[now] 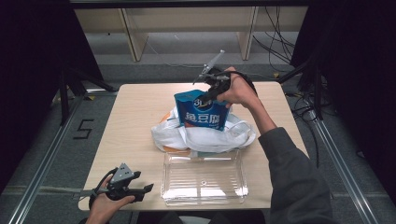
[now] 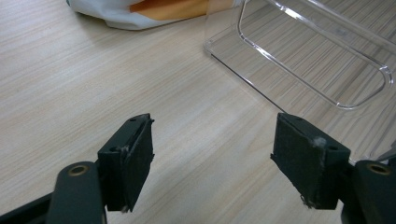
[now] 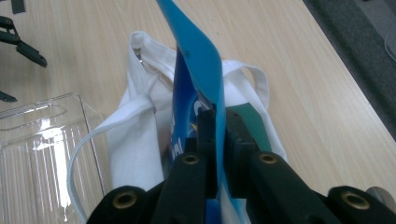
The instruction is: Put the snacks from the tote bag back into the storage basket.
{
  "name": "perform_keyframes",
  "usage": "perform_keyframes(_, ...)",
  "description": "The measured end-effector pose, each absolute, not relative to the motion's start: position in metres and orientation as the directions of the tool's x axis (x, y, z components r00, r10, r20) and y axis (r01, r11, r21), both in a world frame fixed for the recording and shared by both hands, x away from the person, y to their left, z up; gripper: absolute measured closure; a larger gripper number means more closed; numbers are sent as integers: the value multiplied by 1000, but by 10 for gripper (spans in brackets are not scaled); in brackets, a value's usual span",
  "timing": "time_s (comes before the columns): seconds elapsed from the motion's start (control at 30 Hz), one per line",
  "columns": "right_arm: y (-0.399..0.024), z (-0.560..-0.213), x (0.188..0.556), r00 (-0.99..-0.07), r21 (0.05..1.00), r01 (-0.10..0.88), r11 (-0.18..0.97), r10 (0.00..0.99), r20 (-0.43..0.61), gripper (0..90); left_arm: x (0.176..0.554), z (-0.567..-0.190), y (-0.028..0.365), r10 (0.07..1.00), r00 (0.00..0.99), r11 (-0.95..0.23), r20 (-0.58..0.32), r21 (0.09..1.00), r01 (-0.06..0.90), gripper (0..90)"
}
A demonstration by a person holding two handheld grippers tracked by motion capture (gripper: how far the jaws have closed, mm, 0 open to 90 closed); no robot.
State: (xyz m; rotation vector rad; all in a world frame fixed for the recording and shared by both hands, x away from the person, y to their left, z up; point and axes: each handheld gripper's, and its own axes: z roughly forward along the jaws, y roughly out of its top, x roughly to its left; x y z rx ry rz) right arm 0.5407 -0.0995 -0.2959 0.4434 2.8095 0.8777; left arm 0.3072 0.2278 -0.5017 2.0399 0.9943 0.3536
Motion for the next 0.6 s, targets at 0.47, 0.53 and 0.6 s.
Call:
perform_keyframes(0.47,-97,-280,537,-960,561,122,819,240,-141,900,308,-500,230,746,661,-381,-75,766,517,284)
perform_keyframes(0.53,-98,-270,533,-956,578,128,806,255,-145,900,307,-502,227,756,646,-342,-106,778,528,295)
perform_keyframes(0.6,-100,-258,528,-955,590,109,800,249,-160,900,308,-502,229,750,655,-369,-87,768,524,298)
